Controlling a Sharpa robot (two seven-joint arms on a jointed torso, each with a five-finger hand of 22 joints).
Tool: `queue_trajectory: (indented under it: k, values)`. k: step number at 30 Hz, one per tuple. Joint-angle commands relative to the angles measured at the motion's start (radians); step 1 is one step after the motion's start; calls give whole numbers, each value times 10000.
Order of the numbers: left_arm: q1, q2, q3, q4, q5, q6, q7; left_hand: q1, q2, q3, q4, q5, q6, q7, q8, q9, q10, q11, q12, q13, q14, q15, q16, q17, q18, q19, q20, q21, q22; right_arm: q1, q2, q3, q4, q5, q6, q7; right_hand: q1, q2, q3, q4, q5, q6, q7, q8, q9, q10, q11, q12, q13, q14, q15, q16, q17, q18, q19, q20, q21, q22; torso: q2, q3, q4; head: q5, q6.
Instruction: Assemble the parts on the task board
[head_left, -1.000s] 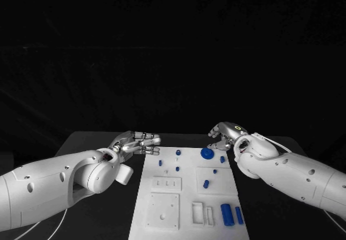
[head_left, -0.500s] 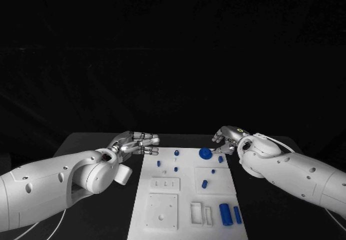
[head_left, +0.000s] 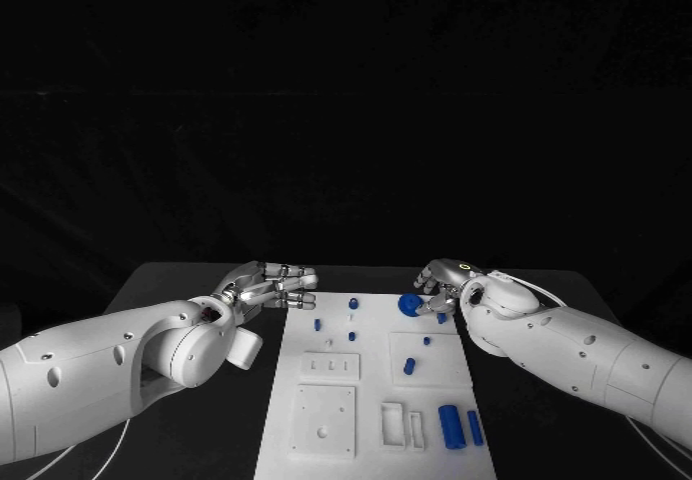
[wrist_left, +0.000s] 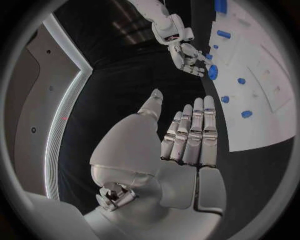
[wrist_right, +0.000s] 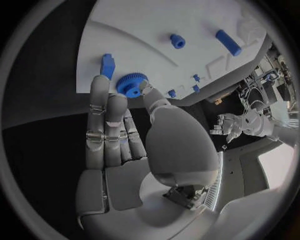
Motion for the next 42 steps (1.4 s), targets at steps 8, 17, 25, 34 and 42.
queue_trajectory:
  k: [8, 17, 25, 34, 42]
  values:
    - [13, 78, 9, -8, -24, 147, 84, 63, -14, 57, 24, -10, -4, 3, 22, 12, -13, -21, 48, 16, -26, -22, -46, -10, -164, 18, 14, -31, 6, -36, 389, -139, -398, -442, 50, 73, -223, 142, 888, -509, -173, 909, 335, -23, 18, 125, 7, 10, 8, 35, 21, -7, 33, -63, 373, 27, 100, -43, 49, 6, 89, -56, 9]
    - [13, 116, 9, -44, -26, 158, 63, 63, -14, 57, 24, -10, -4, 3, 22, 12, -13, -21, 48, 16, -26, -22, -46, -10, -164, 18, 14, -31, 6, -38, 535, -183, -599, -631, -122, -157, -683, 169, 1756, -577, -332, 894, 239, -16, 24, 1634, -417, 166, 59, 54, -255, -16, 113, -330, 361, -241, 253, 82, 34, 1, 75, -39, -13]
    - [13, 123, 7, -64, -27, 173, 47, 61, 7, 51, 25, -9, 0, 3, 25, 13, -17, -15, 48, 15, -30, -20, -45, -9, -165, 14, 16, -33, 7, -37, 553, -187, -634, -692, -89, -235, -528, 261, 1152, -616, -352, 774, 64, -15, 26, 2148, -919, 2118, 1326, 87, -623, -142, 308, -676, 316, -625, 425, 393, 41, 17, 52, -3, -27]
    - [12, 135, 7, -80, -31, 207, 13, 61, 7, 51, 25, -9, 0, 3, 25, 13, -17, -15, 48, 15, -30, -20, -45, -9, -165, 14, 16, -33, 7, -31, 573, -188, -602, -649, 41, -231, -607, 308, 978, -531, -263, 771, -12, -20, 22, 391, -1128, 6087, 5165, 82, -722, -80, 821, -799, 268, -723, 518, 889, 37, 22, 68, -3, -41]
    - [12, 139, 4, -98, -33, 240, -35, 65, 4, 53, 22, -9, -18, 6, 24, 13, -31, -13, 48, 16, -37, -18, -45, -9, -163, 9, 19, -34, 7, -25, 569, -187, -617, -368, 293, -188, -939, 396, 1555, -558, 181, 1048, 85, -26, 17, 136, -1089, 6676, 5848, 49, -696, -9, 1187, -755, 214, -703, 566, 1298, 45, 22, 51, -3, -41]
